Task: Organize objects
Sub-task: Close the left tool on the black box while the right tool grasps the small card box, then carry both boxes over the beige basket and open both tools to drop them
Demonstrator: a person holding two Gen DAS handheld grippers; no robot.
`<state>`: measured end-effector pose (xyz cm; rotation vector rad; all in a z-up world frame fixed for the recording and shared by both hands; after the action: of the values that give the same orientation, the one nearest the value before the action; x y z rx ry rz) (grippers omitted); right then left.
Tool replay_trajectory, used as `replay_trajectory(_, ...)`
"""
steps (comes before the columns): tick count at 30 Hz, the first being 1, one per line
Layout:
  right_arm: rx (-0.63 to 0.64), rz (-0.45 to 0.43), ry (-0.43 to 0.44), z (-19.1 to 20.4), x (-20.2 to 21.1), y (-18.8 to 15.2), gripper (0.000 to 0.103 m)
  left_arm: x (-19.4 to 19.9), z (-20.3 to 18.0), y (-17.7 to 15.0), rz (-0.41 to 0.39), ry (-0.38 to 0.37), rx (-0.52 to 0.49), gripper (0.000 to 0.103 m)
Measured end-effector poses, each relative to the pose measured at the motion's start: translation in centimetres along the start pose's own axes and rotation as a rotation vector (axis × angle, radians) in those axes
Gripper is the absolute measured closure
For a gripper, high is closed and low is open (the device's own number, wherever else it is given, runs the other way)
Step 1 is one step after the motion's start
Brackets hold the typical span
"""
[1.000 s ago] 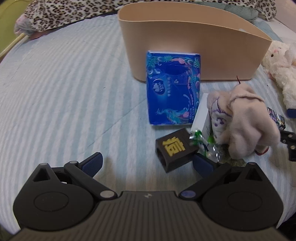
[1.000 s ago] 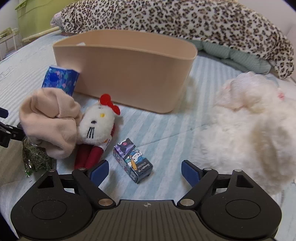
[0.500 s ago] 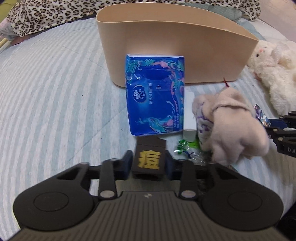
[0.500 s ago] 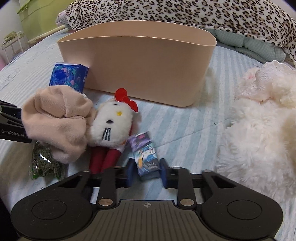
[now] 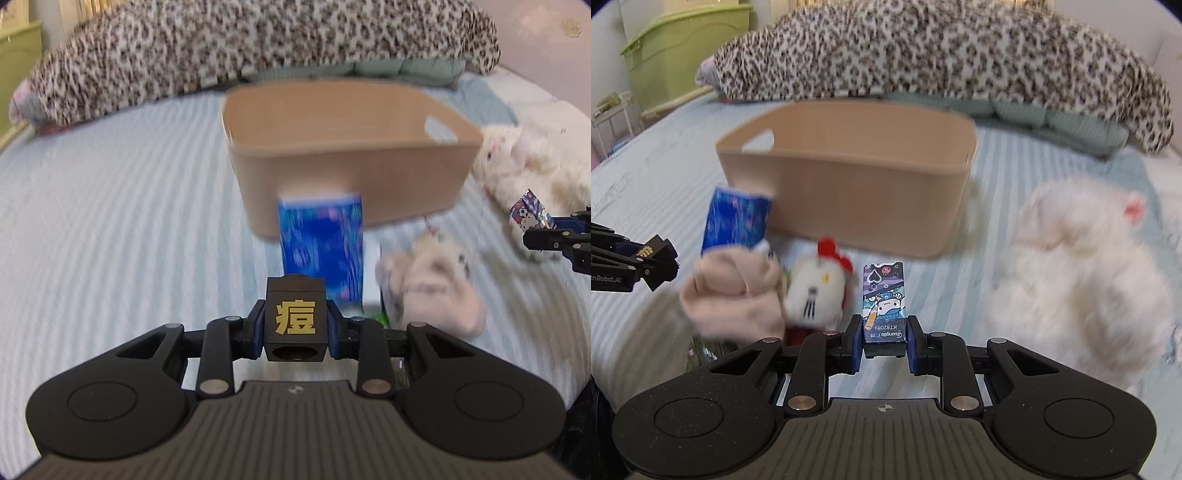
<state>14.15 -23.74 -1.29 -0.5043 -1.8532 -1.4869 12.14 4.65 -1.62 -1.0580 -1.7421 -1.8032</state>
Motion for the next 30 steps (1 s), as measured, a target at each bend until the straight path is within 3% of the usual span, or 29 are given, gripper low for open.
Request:
replay_trajectory(11,-0.016,-0.148,-0.034,-0.8,0.3,6.8,0.081,-0.5,-0.2,6.4,-0.117,0.026,-0.009,0.069)
replay_trajectory(15,-0.051,-0.176,-0.031,-1.0,-1.1,9.3,0.081,-2.9,-0.2,8.7,-0.125,0.037,0.015,0.069)
replay_trajectory(22,-0.099,-0.146,-0.01,-0.7,-5.2,11.8,0.081,-7.3,-0.5,11.9,-0.117,0.082,0.028,0.069)
replay_trajectory(30,-0.118,-0.082,-0.01,-0.5,-9.3,12.7,0.081,-12.2,-0.7,13.4,-0.04,0.12,0.003,0.069)
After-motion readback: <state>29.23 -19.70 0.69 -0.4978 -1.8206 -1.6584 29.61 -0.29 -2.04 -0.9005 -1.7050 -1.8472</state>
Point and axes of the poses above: each gripper's, at about its wrist camera, not at the fingertips, and x roughly against the way its jaws point, z to its left, y to its top, the point moved 1 cm from there along -x, roughly the way its jaws point, and after that the axes turned 8 degrees about -y, right-handed, at the moved point
